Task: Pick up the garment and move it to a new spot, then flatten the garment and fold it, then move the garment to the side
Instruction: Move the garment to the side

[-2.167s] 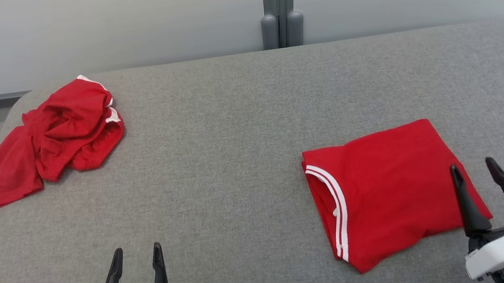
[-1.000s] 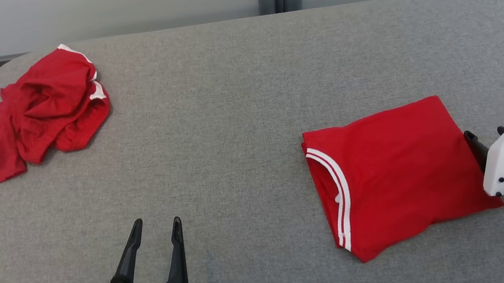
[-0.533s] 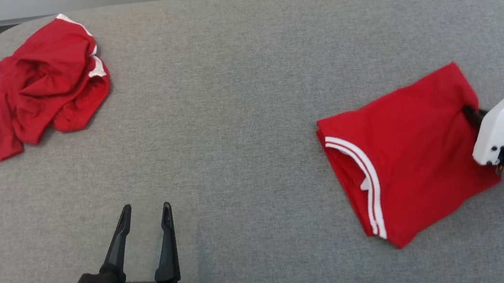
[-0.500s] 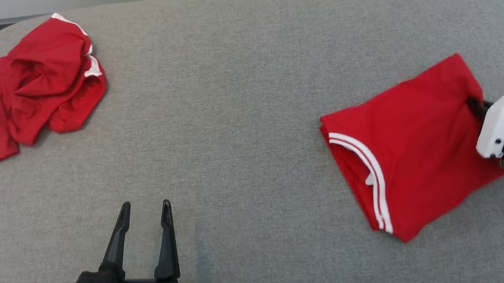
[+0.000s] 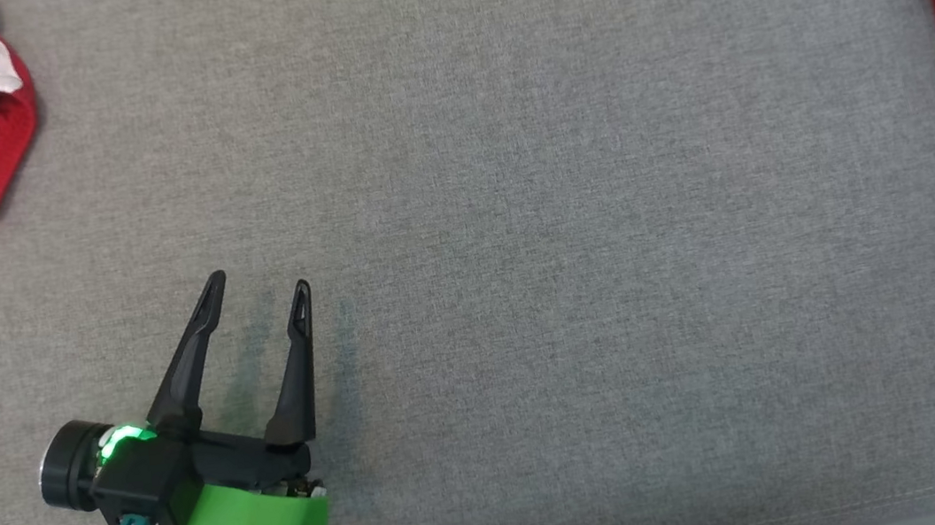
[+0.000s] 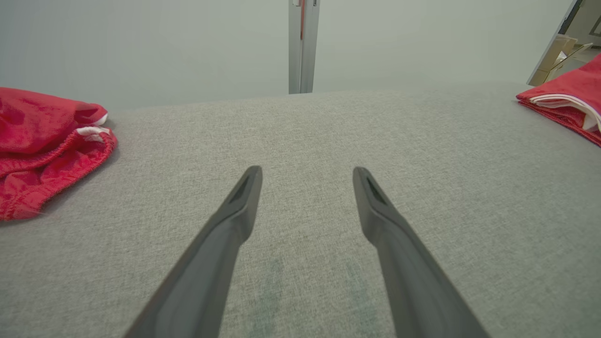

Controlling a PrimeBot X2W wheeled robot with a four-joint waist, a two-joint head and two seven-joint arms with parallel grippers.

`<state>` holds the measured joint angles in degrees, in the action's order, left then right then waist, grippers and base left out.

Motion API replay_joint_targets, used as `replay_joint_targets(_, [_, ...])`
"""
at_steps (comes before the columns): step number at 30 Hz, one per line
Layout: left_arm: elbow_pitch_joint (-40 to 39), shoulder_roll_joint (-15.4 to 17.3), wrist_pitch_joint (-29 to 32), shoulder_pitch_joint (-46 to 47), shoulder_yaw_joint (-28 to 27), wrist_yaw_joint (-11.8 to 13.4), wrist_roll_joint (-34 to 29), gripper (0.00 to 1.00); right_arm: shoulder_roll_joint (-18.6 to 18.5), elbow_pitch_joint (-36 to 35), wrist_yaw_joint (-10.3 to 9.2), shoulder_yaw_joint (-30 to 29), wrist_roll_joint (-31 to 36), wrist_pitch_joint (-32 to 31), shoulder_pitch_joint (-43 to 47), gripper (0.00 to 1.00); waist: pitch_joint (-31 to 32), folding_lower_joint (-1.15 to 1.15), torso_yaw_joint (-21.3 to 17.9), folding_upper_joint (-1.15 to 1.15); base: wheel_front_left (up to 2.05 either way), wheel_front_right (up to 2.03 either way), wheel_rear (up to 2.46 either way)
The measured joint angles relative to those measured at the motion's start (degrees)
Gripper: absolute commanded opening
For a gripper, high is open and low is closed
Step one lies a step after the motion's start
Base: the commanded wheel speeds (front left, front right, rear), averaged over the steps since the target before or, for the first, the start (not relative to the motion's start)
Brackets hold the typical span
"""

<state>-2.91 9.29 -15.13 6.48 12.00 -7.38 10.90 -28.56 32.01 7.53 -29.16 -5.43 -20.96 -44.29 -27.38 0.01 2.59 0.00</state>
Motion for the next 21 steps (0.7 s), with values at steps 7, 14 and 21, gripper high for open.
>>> replay_joint_targets(7, [-0.33,0.35,0.00,-0.43,-2.02,0.00,0.07,1.00,-1.64,1.59,0.01,-9.37,11.11,3.27,-3.38,1.00,-5.32,0.00,0.28,0.00,0.00,0.00,0.00])
replay_joint_targets(14, [-0.03,-1.26,0.00,-0.58,-2.22,0.00,0.07,1.00,3.27,-1.23,0.01,-6.88,15.06,17.89,-6.33,1.00,-4.96,0.00,1.12,0.00,0.00,0.00,0.00])
replay_joint_targets(21, [1.79,-3.48,0.01,-2.29,-3.45,0.00,0.18,1.00,9.59,-9.36,0.01,3.57,10.17,30.58,2.93,1.00,0.02,0.00,1.00,0.00,0.00,0.00,0.00])
